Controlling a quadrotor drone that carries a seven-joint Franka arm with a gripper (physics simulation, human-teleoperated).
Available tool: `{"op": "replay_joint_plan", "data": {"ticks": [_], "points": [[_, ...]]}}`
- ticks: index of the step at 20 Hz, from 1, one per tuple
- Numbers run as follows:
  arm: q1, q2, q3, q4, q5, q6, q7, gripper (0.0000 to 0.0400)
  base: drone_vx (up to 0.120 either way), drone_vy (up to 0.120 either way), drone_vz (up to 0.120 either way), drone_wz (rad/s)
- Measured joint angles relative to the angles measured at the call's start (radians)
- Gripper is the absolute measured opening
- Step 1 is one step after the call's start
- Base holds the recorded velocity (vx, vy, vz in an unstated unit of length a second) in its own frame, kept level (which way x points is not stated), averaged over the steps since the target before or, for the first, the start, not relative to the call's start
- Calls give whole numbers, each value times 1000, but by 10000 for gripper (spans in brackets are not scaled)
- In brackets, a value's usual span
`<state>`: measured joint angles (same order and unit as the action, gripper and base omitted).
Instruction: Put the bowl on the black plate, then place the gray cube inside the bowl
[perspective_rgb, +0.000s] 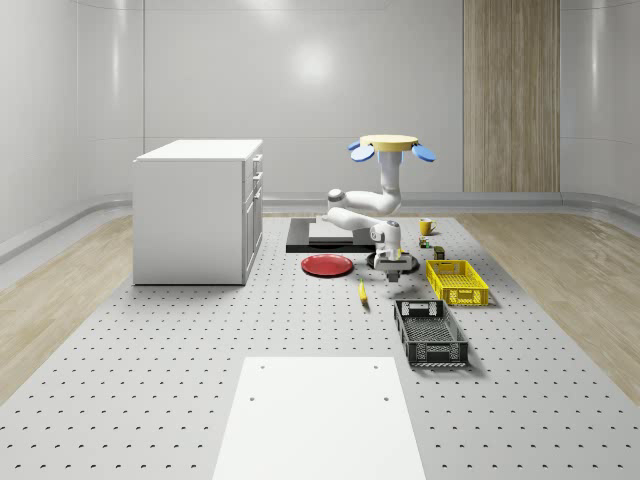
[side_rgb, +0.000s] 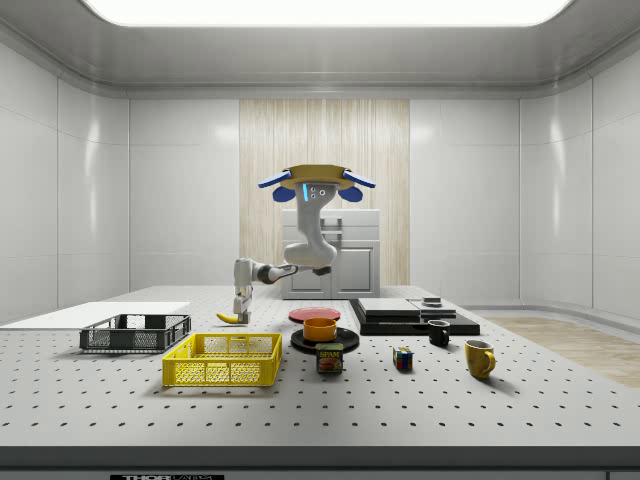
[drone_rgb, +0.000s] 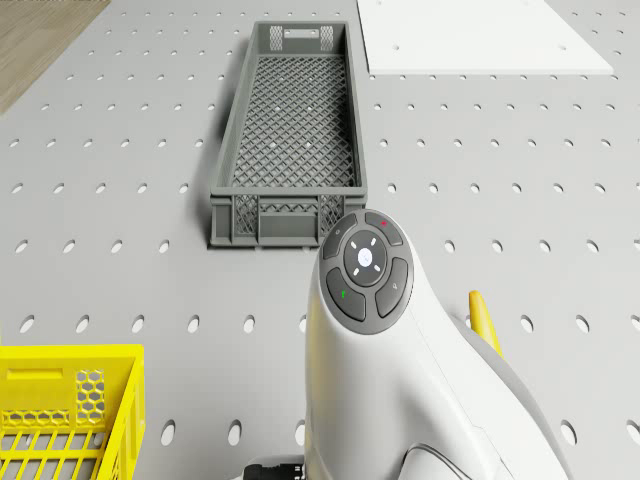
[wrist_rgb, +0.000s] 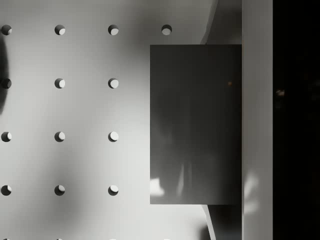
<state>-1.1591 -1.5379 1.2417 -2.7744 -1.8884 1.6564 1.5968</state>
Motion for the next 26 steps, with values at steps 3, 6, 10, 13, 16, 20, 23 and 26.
{"op": "replay_joint_plan", "data": {"ticks": [3,6,10,13,16,20,23,26], "points": [[2,-1,14,-4,13,-5,0,250,-120,120,120,0],[3,-2,21,-6,20,-7,0,250,-120,120,120,0],[4,-3,26,-8,25,-8,0,250,-110,120,0,0],[4,-4,27,-8,27,-8,1,250,0,0,13,0],[4,-5,28,-8,28,-7,1,250,0,0,120,0],[3,-7,29,-8,29,-6,1,250,0,0,120,0],[3,-7,29,-8,29,-5,1,250,-120,0,67,0],[3,-8,29,-8,29,-4,2,250,-120,0,0,0]]}}
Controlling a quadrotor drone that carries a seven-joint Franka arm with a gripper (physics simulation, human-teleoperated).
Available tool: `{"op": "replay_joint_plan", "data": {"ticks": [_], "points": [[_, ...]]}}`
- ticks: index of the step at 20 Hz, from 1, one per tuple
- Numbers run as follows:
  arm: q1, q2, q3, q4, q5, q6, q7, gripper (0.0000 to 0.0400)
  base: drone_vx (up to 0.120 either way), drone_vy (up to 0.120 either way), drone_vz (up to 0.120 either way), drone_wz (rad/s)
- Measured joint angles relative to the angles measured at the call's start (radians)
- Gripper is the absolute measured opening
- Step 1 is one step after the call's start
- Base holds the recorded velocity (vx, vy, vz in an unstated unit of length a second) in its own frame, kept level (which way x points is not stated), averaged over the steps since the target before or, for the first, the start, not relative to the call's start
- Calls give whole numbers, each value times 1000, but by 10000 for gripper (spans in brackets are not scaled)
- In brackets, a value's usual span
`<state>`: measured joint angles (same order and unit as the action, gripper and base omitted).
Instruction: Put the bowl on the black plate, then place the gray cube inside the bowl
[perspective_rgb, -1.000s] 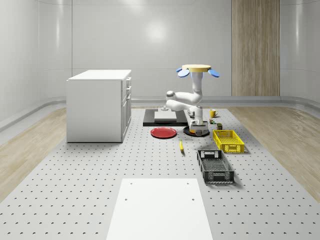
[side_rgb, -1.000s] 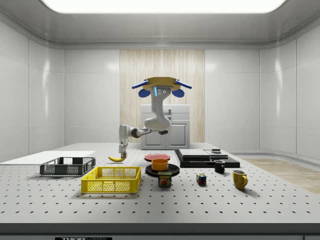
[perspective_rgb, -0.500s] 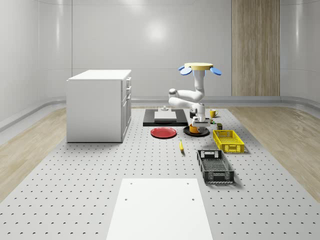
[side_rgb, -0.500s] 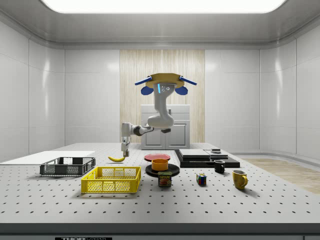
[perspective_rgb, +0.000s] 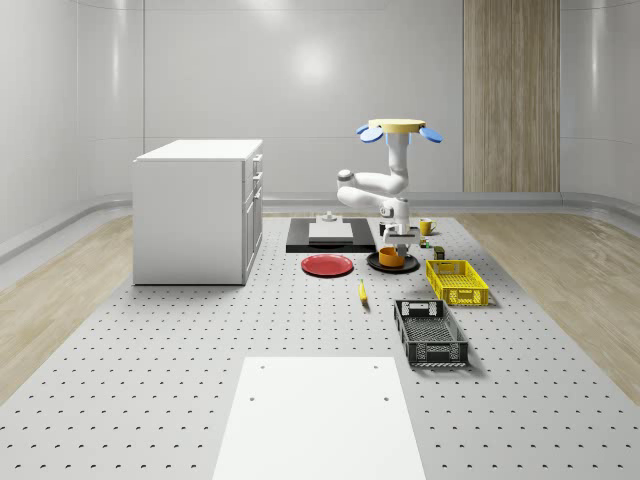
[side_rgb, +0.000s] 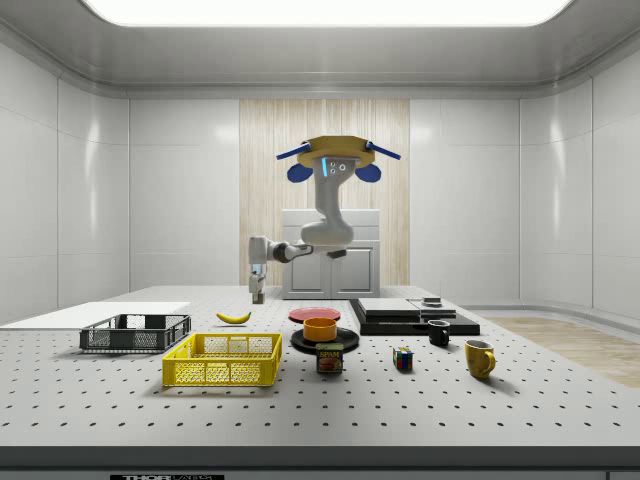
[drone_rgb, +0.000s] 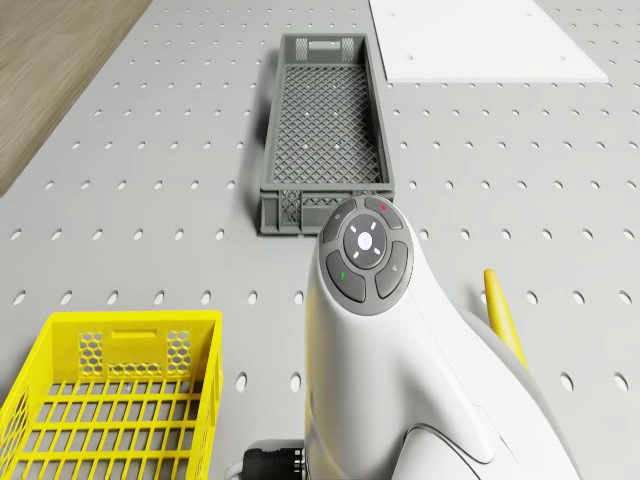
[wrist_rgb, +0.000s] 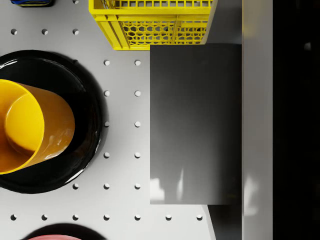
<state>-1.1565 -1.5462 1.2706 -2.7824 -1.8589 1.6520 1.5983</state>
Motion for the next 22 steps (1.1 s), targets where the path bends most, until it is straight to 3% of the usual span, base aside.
{"op": "replay_joint_plan", "data": {"ticks": [6,22], "points": [[0,-2,0,0,1,1,0,250,-120,-87,0,0],[-2,-5,0,0,2,5,1,250,-120,-15,0,0]]}}
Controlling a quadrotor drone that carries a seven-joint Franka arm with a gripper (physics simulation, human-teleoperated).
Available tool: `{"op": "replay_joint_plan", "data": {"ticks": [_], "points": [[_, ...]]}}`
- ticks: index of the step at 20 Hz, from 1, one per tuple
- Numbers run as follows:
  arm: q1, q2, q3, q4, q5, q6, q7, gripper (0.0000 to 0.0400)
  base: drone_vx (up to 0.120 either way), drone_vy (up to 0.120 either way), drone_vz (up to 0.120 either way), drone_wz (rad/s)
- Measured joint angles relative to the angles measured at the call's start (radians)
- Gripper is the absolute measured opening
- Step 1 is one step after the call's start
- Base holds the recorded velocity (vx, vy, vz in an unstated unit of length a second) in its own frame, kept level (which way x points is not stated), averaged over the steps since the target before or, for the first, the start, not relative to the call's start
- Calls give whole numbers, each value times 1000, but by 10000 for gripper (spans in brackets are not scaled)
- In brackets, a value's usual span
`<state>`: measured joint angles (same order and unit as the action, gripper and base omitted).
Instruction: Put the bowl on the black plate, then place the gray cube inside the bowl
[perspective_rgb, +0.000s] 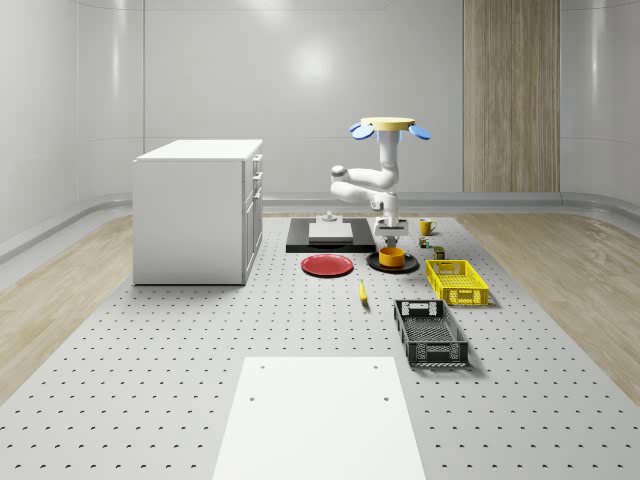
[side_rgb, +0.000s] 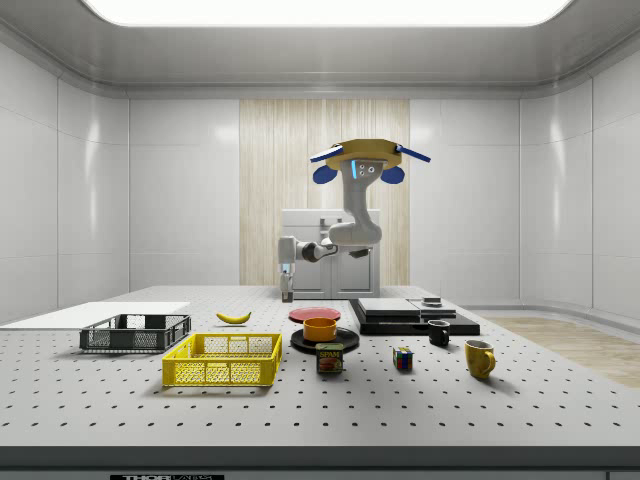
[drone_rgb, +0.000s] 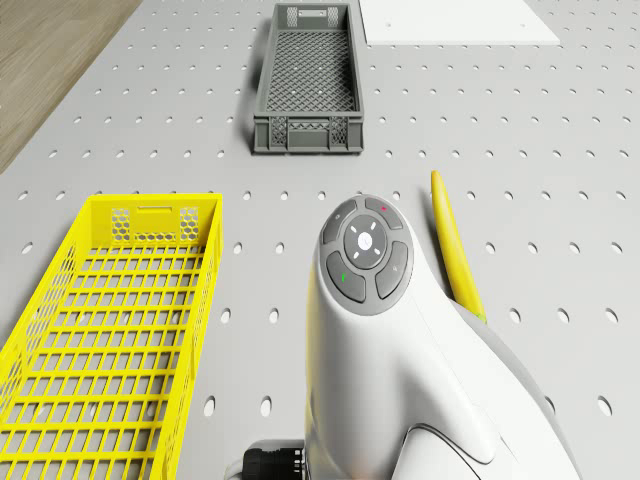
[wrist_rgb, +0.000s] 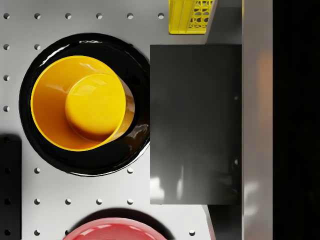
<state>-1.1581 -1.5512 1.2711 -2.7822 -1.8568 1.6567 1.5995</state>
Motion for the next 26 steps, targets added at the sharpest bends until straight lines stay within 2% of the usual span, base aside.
{"op": "replay_joint_plan", "data": {"ticks": [4,12,20,24,26], "points": [[0,-1,0,0,0,1,0,250,-120,0,-20,0],[-1,-2,0,0,1,2,0,250,-120,0,-110,0],[-1,-3,0,0,1,3,1,250,-120,20,0,0],[-1,-4,0,0,1,3,1,250,-120,70,0,0],[-1,-4,0,0,2,4,1,250,-20,0,0,0]]}}
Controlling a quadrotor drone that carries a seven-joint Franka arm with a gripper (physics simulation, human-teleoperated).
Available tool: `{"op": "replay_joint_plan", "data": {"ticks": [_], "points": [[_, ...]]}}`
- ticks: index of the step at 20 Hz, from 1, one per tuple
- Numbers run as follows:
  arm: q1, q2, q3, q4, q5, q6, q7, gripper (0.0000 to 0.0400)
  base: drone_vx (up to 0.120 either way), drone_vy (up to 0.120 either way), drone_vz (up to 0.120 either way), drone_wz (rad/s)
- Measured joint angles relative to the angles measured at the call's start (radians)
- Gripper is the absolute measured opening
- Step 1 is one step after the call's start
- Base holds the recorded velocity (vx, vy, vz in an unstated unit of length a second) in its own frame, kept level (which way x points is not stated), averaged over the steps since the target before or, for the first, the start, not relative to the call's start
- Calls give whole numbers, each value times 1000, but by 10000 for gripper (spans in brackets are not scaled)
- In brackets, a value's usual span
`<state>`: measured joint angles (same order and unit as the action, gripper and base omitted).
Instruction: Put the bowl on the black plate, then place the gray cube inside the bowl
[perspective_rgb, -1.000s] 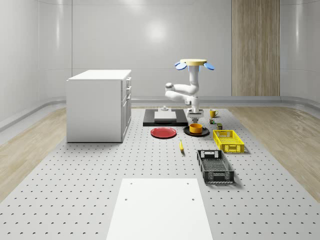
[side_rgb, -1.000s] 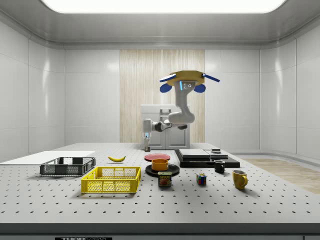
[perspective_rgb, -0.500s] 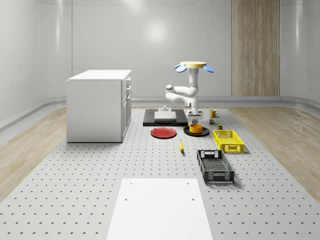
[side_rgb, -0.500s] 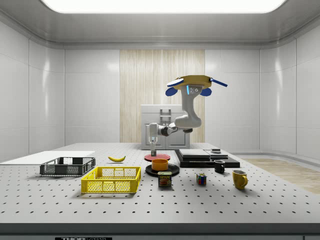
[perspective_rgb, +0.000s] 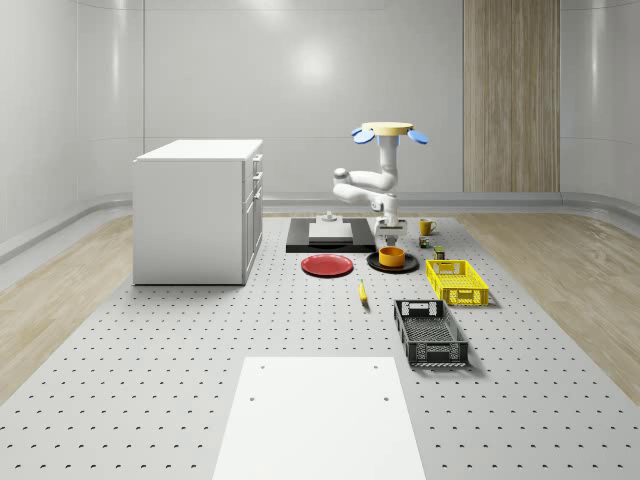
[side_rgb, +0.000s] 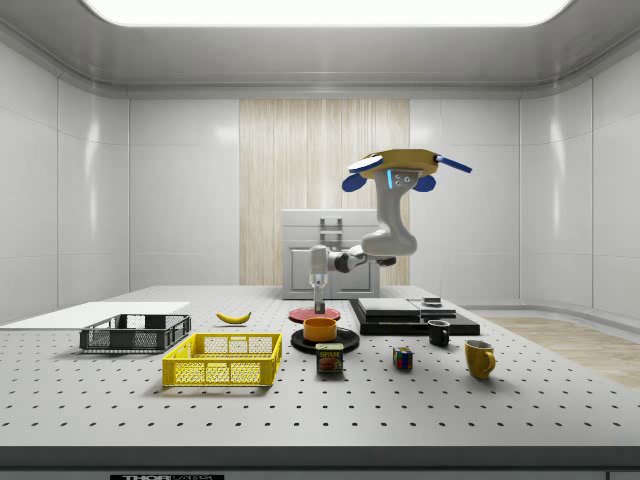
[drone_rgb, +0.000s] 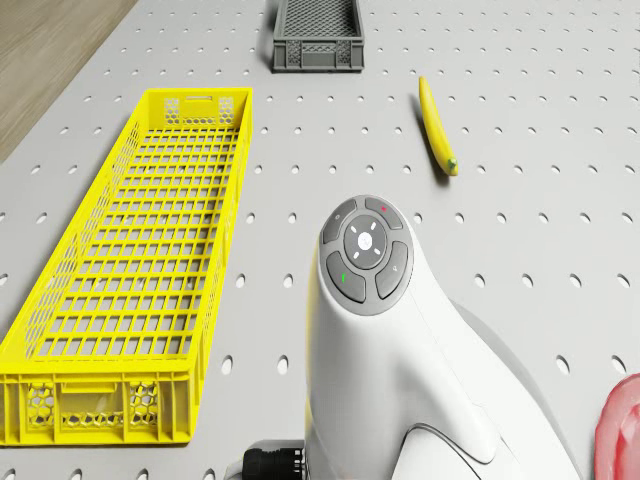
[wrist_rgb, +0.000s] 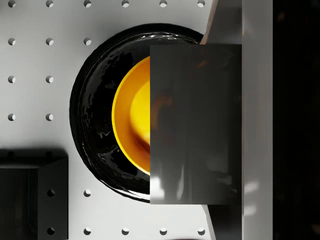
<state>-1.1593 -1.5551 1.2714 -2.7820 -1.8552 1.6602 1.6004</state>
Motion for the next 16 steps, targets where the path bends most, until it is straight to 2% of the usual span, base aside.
{"op": "replay_joint_plan", "data": {"ticks": [12,16], "points": [[-30,9,-125,45,-116,51,4,250,0,0,0,0],[-51,21,-156,57,-148,56,20,250,0,0,0,0]]}}
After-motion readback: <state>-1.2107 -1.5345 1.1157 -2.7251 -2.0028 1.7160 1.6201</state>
